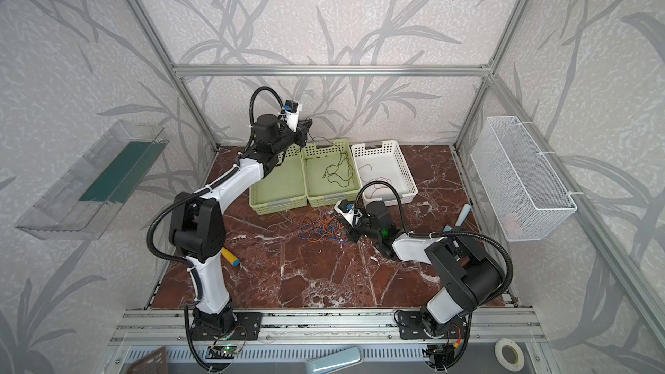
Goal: Untangle and sort cables by color
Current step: Place the cable into the container.
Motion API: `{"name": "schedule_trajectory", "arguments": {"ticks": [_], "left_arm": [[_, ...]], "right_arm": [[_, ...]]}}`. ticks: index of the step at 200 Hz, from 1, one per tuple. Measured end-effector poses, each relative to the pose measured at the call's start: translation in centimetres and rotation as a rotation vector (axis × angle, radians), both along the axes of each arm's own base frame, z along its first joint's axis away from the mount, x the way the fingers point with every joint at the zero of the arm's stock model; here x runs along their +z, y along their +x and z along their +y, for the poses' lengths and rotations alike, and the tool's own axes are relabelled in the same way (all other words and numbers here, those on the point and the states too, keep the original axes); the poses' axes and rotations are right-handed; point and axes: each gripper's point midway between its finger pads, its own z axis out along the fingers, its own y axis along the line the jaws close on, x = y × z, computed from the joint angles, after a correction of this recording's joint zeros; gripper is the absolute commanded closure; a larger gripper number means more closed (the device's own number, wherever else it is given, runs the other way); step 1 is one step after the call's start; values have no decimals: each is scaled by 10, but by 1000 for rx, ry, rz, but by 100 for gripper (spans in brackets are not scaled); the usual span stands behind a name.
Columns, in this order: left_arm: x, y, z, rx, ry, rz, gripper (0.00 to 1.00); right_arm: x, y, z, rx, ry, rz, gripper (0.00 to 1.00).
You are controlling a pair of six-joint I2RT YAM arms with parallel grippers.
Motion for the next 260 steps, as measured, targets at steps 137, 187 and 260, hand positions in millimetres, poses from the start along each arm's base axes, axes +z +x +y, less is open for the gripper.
{"name": "schedule_trajectory", "arguments": {"ticks": [137,187,260], "left_arm": [[-94,7,-53,-54,109,159,1],[-63,-36,-21,-2,178,112,27],[-50,-149,0,-53,31,133,53]], "right_arm": [[9,1,-6,-54,18,0,96],[13,6,-12,-112,19,29,95],[18,23,-19,-229,46,106,94]]}}
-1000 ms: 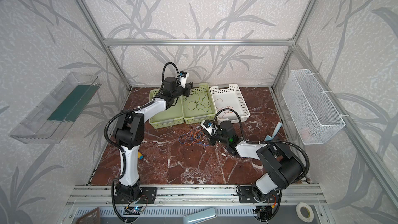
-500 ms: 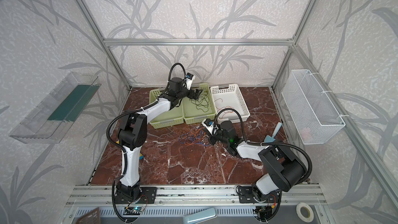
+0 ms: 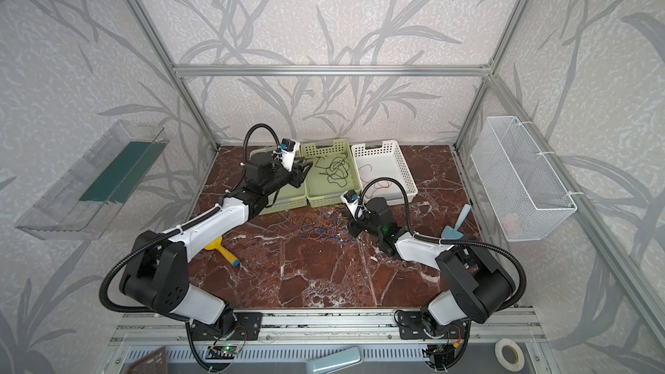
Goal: Untangle and sort cables by color
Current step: Place the cable into the container, then untie the cable from multiple cables.
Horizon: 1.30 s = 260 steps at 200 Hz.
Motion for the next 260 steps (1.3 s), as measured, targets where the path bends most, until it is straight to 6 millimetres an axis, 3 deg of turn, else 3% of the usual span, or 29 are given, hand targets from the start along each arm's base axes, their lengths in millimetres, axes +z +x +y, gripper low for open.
{"name": "schedule_trajectory", "arguments": {"ticks": [45,95,149,206,260], "left_arm": [[-58,-59,-50,-210,-67,162,56],[-76,-88,-61,-316,-110,177,55],[-57,-106,-69,-400,14,19,65],[-29,-93,-72,-427,124,-95,66],[-50,-94,-80,-476,132,-50,70]], "right_arm": [[4,6,-2,-46,30,24,94],[5,6,-3,-52,32,25,94],[12,-6,4,63,-15,-43,95],[10,-11,4,139,-108,-124,97],[27,-3,5,151,-126,-247,99]]}}
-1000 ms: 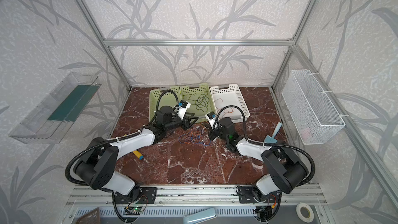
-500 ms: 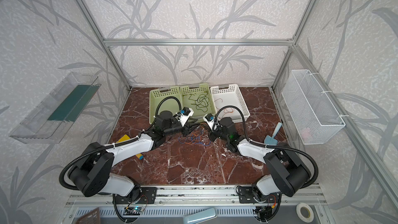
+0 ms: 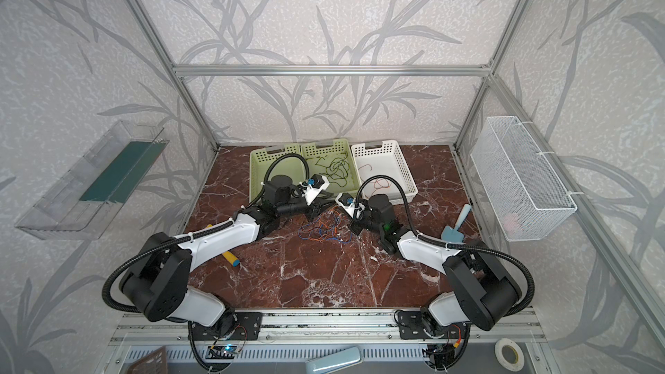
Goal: Untangle and sort cables by color
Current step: Untie the cable from multiple cables.
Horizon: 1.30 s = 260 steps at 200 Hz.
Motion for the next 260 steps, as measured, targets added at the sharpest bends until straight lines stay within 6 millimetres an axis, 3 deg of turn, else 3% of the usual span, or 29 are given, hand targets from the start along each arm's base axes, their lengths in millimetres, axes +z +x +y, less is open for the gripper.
{"name": "schedule_trajectory", "arguments": {"ticks": [37,84,212,260], "left_arm": [[1,-3,-2,-22,-8,-3,71],[6,-5,-5,-43,-26,-15,74],[11,-15,-11,-94,-76,16,75],[-2,-14,-16,-103,-77,61,73]], "right_arm": [[18,9,-2,-8,-3,-116,99],[26,19,-9,-33,-23,-191,99],[38,29,-10,-52,-30,-243,98],[39,29,-10,-48,-29,-245,98]]}}
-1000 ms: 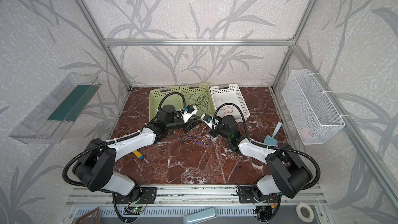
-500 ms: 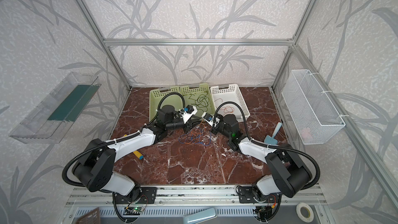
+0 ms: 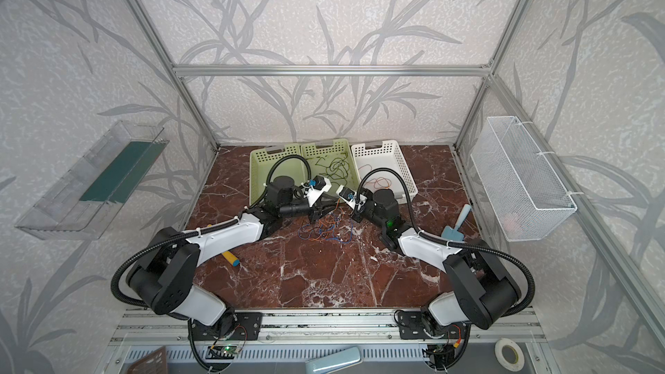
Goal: Untangle and sort cables by color
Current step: Untie the cable from multiple cables.
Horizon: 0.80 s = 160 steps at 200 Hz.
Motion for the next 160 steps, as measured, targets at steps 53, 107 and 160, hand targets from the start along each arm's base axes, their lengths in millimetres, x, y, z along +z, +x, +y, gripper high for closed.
{"name": "schedule_trajectory", "arguments": {"ticks": [53,107,160], "left_arm": [[2,5,-8,-5,-11,9,80],[5,15,-10,28,-3,-12,100],[14,23,1,110,33,-53,100]], "right_arm": [[1,-2,2,13,6,3,97],[3,3,-7,-39,27,1,58],[5,-10,-35,-122,60,56,41]]}}
